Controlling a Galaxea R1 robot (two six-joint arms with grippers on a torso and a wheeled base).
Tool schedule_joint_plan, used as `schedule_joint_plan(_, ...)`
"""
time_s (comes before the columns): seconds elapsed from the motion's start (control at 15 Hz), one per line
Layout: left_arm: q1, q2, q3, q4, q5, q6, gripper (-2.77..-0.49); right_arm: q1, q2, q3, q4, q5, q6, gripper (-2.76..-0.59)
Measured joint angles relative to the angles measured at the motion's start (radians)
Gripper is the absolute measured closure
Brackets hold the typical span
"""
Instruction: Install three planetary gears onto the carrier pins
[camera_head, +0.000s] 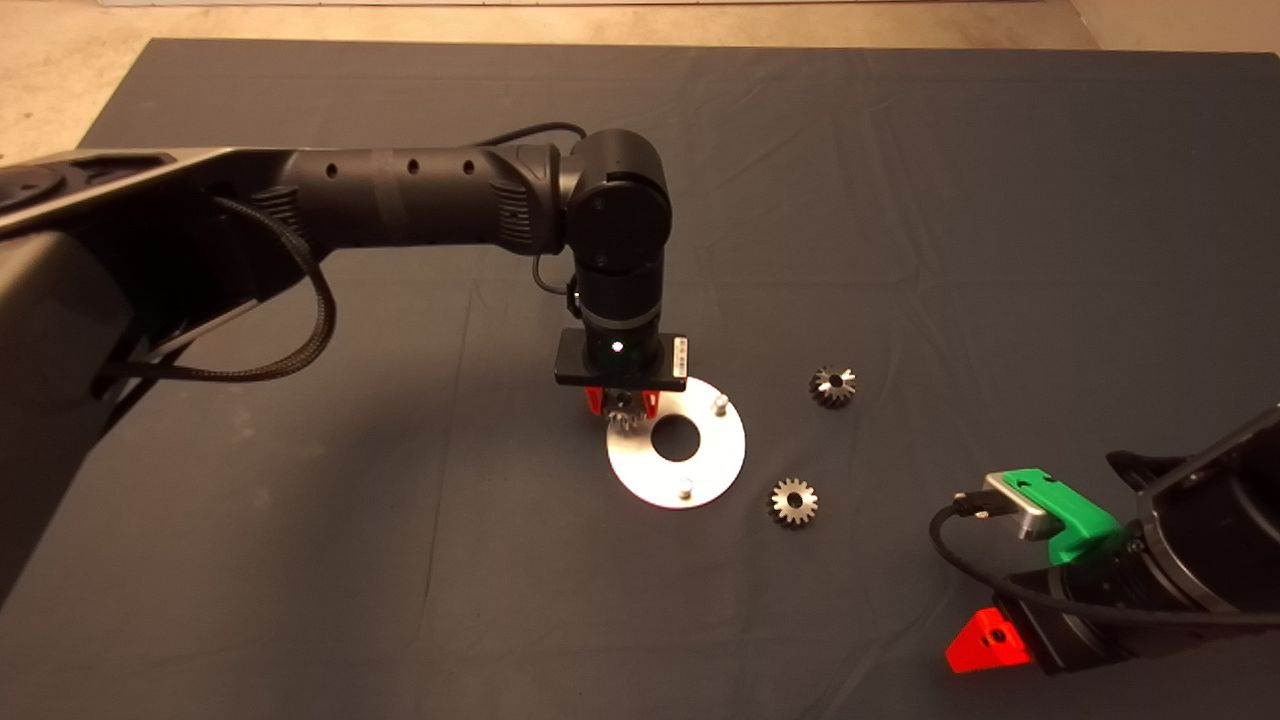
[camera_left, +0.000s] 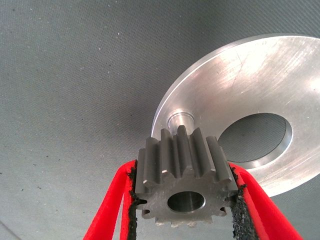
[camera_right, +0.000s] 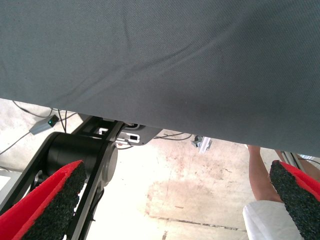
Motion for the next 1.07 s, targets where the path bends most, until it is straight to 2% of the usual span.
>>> schedule_joint_plan(0.2, 0.000, 0.000, 0.000, 0.001, 0.000, 0.003, -0.96, 0.000, 0.000, 0.000, 0.000, 0.000, 0.000, -2.73)
schedule_joint_plan(0.47, 0.000, 0.000, 0.000, 0.001, -0.011, 0.015, -0.96, 0.000, 0.000, 0.000, 0.000, 0.000, 0.000, -2.73)
schedule_joint_plan(0.73, 0.000, 0.000, 0.000, 0.002, -0.043, 0.021, -0.96, 0.000, 0.000, 0.000, 0.000, 0.000, 0.000, -2.73)
schedule_joint_plan(1.07, -0.001, 0.001, -0.008, 0.006, -0.043, 0.030, -0.96, 0.000, 0.000, 0.000, 0.000, 0.000, 0.000, -2.73)
